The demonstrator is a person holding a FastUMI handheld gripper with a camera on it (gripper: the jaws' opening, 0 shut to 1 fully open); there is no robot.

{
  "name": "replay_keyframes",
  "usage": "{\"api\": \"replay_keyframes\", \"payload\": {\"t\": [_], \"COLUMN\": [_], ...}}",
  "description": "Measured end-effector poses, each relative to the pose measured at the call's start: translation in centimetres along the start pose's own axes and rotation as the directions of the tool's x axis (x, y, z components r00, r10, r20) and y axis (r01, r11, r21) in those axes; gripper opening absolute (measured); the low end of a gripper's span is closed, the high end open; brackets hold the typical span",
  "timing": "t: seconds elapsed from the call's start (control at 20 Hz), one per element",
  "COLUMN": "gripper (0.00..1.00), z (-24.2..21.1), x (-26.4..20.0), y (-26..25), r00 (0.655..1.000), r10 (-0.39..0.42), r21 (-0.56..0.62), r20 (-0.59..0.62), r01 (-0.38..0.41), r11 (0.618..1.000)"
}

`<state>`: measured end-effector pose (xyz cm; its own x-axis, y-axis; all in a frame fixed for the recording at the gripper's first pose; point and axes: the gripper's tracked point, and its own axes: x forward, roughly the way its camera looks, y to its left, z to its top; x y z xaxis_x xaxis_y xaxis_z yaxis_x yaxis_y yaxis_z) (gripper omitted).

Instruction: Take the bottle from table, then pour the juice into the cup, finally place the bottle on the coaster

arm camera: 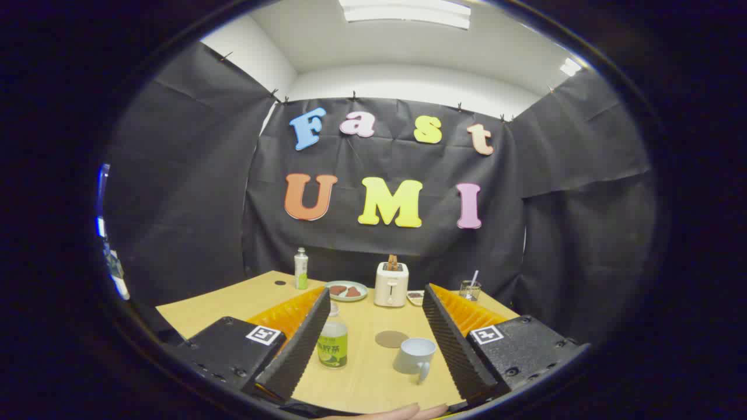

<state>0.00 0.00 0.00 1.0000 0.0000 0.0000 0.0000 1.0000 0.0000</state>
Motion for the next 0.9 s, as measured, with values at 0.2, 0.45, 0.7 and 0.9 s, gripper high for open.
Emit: {"api": "replay_keyframes", "payload": {"t": [0.2,0.45,0.7,0.9], "gripper": [1.00,1.00,1.00,1.00], "z": [-0.4,-0.7,-0.9,-1.4], "x": [-0.3,-0.4,-0.3,0.1], "y": [-1.3,-1.6,-1.4,-1.0], "r00": [1.000,1.000,1.000,1.000], "r10": [-0.029,-0.021,-0.017,-0.009], "r21": [0.065,0.064,0.062,0.063], "r20": [0.001,0.006,0.003,0.002], "r01": [0.029,0.020,0.017,0.009], "r11": [0.997,0.998,0.998,0.998]}}
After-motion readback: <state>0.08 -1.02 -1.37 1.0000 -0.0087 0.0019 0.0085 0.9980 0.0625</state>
